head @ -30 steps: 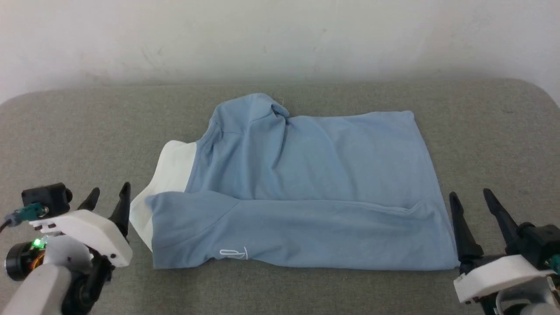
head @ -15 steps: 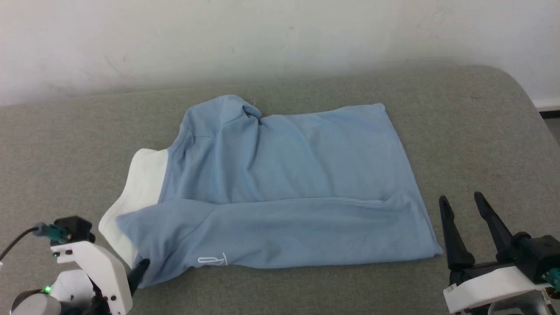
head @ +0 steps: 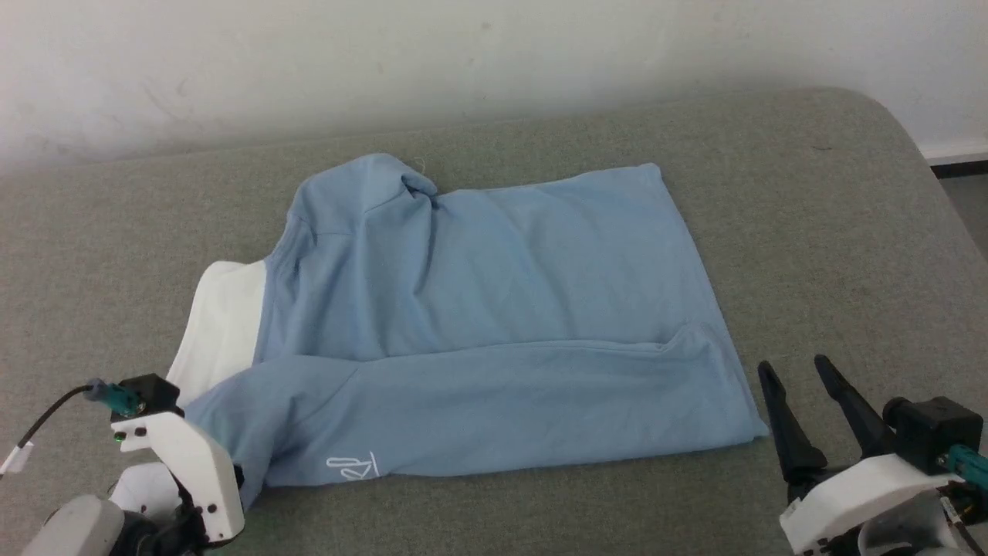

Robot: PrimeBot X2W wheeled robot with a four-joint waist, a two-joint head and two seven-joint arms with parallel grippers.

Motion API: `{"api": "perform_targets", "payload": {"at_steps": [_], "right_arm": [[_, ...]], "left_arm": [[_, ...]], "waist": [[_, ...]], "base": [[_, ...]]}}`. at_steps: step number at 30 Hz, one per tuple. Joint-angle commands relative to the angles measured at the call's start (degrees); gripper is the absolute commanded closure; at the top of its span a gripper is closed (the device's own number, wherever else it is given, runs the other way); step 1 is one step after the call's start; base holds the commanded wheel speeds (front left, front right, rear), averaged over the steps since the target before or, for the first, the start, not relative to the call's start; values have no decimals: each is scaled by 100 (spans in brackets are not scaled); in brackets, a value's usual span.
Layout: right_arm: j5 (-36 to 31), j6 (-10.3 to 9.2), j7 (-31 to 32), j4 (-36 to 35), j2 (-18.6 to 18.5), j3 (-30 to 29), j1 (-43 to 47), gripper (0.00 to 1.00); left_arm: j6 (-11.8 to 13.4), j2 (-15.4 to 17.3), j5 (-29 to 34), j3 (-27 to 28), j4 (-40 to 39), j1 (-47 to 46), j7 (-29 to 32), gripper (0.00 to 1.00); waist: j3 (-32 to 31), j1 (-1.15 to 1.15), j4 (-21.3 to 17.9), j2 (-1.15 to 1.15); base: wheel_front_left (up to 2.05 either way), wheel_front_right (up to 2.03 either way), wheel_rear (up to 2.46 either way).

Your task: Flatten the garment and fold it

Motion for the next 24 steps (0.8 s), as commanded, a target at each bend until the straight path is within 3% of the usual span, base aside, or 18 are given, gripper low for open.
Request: {"api": "perform_targets", "payload": {"at_steps": [1,10,18,20,21,24], "right_arm": [[130,-4,228,169,-157,-21,-105,0],[896,-4,2085,1553,-896,454,-768,0],[1415,-4,3129,2766,-1066,1223,-1467,0],[1700,-4,3520,3059,-1029,1359,-1570,70],[1785,-4,3673,3159,-1035,1417,-1617,100],[1997,-4,3789,3223,-1071,1516,-1728,100]], "left_arm": [[-106,-338,-98,-248,208,137,28,100],[-130,-223,-3,-86,-121,147,-348,100],[-113,-174,87,-65,-494,59,-452,100],[-131,-163,87,-68,-506,56,-457,100],[-141,-159,87,-72,-509,51,-458,100],[-131,-171,96,-68,-543,47,-495,100]], "waist": [[-20,1,22,0],[-149,1,300,0],[-106,1,524,0],[-97,1,540,0],[-95,1,548,0],[-114,1,567,0]], "base": [[0,0,0],[0,0,0],[0,0,0],[0,0,0],[0,0,0],[0,0,0]]}}
